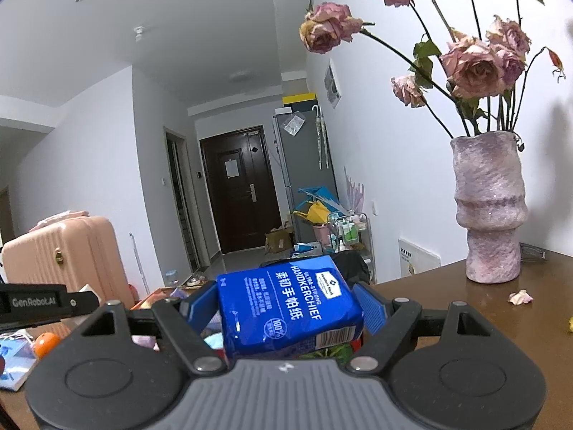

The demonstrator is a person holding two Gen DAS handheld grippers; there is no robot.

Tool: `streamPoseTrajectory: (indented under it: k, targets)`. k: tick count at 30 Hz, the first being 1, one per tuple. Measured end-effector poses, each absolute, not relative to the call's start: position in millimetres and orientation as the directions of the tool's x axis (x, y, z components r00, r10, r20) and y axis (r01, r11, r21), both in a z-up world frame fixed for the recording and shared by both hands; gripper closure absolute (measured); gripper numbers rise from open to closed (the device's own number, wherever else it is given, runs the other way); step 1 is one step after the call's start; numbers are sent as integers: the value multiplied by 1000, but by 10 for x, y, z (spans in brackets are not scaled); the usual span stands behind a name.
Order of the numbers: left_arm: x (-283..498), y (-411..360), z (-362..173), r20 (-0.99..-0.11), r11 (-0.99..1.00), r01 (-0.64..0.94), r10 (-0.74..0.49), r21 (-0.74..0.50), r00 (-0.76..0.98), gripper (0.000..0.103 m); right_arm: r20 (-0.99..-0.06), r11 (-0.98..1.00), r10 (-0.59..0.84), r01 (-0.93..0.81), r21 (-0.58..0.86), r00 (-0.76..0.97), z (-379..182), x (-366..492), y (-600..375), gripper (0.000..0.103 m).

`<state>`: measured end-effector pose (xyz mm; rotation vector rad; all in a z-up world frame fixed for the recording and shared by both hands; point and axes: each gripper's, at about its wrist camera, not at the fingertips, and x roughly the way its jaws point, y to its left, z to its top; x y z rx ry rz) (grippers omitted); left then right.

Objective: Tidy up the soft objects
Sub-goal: 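Carry the tissue pack and white sponge in both grippers over the box, then open the right gripper dropping the tissue pack while the left gripper releases the sponge into the box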

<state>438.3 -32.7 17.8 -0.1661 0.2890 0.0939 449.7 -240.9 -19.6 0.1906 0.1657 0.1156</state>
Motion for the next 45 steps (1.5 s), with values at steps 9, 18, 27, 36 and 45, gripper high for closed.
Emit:
streamPoseTrajectory:
  k: [9, 18, 27, 36, 45]
  targets:
    - [4831, -401, 146, -282, 983, -116, 71, -145, 957, 73, -155, 980, 119, -91, 175, 981, -236, 4945, -2349, 23]
    - [5274, -465, 131, -262, 985, -112, 75, -128, 962, 73, -164, 985, 130, -108, 134, 978, -295, 5362, -2230, 23]
    - [5591, -420, 72, -265, 983, -134, 96, -128, 959, 73, -182, 984, 155, -136, 113, 971, -337, 5695, -2129, 23]
    - [5803, -286, -19, -299, 975, -179, 134, -130, 945, 70, -217, 983, 174, -155, 101, 961, -400, 5848, -2095, 22]
    - [5826, -142, -30, -307, 966, -202, 145, -161, 941, 18, -204, 986, 153, -134, 103, 967, -407, 5828, -2134, 0]
